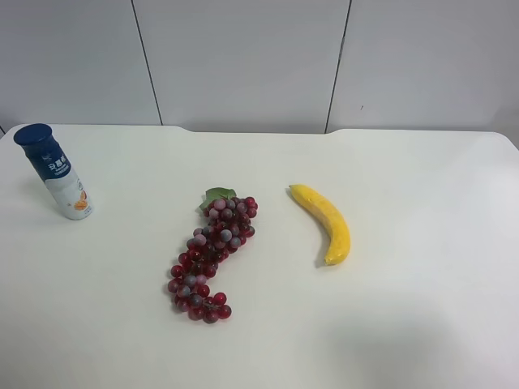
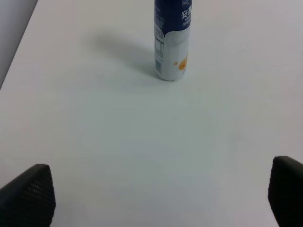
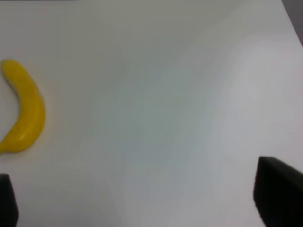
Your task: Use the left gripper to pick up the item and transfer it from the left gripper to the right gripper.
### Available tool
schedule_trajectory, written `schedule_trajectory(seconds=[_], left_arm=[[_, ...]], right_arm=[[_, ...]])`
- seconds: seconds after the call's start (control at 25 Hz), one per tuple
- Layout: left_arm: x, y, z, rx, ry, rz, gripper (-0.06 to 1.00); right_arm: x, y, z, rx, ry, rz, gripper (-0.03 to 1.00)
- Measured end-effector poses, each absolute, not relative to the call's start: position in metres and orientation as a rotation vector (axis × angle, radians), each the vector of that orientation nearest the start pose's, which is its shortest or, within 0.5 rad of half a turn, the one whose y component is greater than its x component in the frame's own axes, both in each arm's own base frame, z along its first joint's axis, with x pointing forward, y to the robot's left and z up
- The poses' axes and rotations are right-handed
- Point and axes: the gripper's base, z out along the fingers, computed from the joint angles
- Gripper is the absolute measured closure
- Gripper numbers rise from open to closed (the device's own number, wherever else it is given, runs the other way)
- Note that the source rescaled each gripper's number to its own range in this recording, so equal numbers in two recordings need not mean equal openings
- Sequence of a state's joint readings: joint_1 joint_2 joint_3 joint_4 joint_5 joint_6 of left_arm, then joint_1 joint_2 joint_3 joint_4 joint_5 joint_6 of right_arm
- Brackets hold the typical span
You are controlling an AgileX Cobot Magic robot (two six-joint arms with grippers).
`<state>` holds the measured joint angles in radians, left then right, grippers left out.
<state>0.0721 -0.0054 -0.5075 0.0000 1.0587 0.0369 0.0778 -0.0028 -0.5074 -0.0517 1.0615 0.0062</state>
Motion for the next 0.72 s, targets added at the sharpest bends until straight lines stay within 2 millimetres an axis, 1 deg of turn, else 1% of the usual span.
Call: schedule_trajectory(seconds=[0.64, 0.68, 0.72], left_arm=[[-0.0065, -0.0005, 0.2795, -0.036, 2.030, 0.069, 0.14], [-0.0065, -0.0005, 0.2795, -0.036, 2.030, 0.069, 0.14], [-0.0065, -0.0005, 0.2795, -0.036, 2.030, 0.069, 0.11]], right_arm=[[-0.0059, -0.0046, 0.2793, -0.070, 2.033, -0.009, -0.03], [-0.0059, -0.0046, 0.2793, -0.070, 2.033, -0.009, -0.03], [-0.0059, -0.0046, 0.2793, -0.070, 2.033, -0.009, -0.03]])
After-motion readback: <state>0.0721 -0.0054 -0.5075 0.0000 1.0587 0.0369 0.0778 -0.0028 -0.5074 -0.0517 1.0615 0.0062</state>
